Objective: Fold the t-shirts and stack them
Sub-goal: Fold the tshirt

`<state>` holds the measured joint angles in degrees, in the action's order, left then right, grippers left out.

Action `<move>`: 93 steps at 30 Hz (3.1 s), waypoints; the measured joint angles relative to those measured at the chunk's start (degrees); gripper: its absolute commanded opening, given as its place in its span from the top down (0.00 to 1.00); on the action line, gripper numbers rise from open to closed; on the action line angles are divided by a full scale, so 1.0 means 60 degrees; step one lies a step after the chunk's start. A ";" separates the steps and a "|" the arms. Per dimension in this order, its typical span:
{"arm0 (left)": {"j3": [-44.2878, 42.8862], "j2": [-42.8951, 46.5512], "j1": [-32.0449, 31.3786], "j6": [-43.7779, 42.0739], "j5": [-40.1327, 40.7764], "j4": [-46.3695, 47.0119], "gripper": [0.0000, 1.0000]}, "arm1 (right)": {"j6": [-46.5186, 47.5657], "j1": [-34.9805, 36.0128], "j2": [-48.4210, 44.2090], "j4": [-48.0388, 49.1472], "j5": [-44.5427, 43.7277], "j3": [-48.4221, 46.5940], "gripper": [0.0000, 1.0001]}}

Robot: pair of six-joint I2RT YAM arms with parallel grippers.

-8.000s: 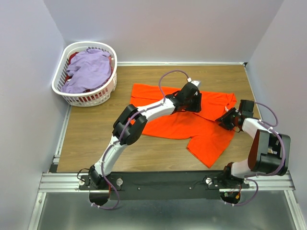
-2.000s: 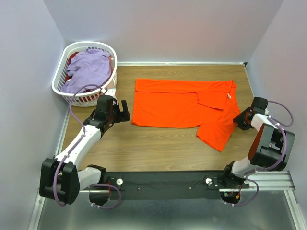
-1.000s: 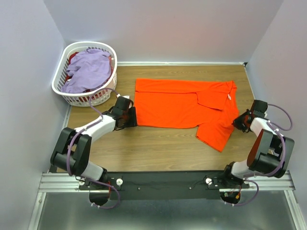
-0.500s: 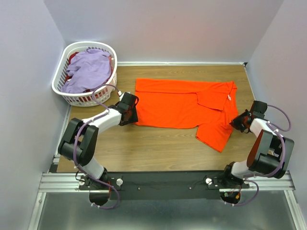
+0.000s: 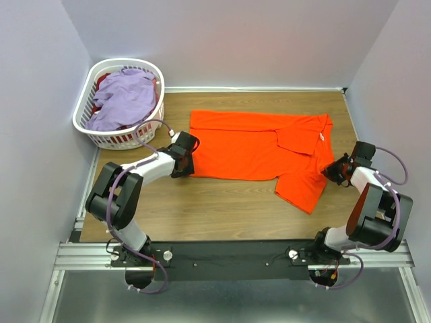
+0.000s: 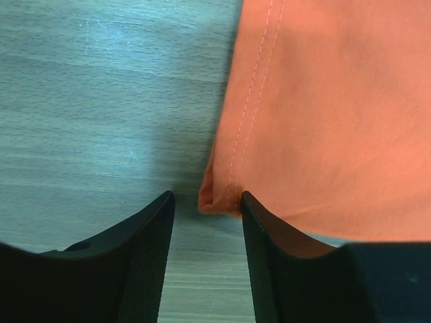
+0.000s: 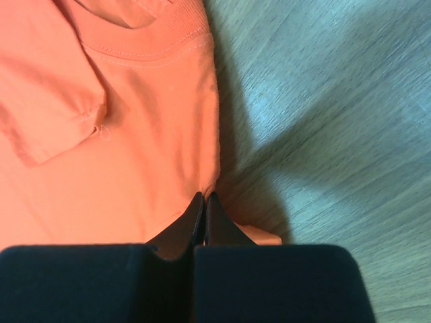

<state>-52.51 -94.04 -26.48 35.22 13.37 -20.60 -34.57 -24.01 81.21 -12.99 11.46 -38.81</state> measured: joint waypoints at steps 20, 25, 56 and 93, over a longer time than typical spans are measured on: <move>0.0328 0.0171 -0.0076 -0.0007 0.0419 0.0372 1.00 | -0.0240 0.0000 -0.1322 -0.0007 0.0055 0.0572 0.99; 0.0583 0.0481 0.0051 -0.0197 0.0408 0.0222 1.00 | -0.0404 0.0000 -0.2426 -0.0586 0.0029 0.0834 0.99; -0.2448 -0.0736 0.1435 -0.1763 -0.0816 -0.0087 1.00 | 0.0131 0.0000 -0.0251 -0.2634 -0.0455 -0.2175 0.99; -0.3683 -0.2492 0.1858 -0.2004 -0.1093 0.0441 1.00 | 0.0160 0.0127 0.2058 -0.2025 -0.0018 -0.3198 0.99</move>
<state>-74.61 -108.99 -15.33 23.20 6.81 -17.96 -33.61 -23.24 93.56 -25.15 11.35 -58.00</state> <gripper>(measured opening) 0.011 0.013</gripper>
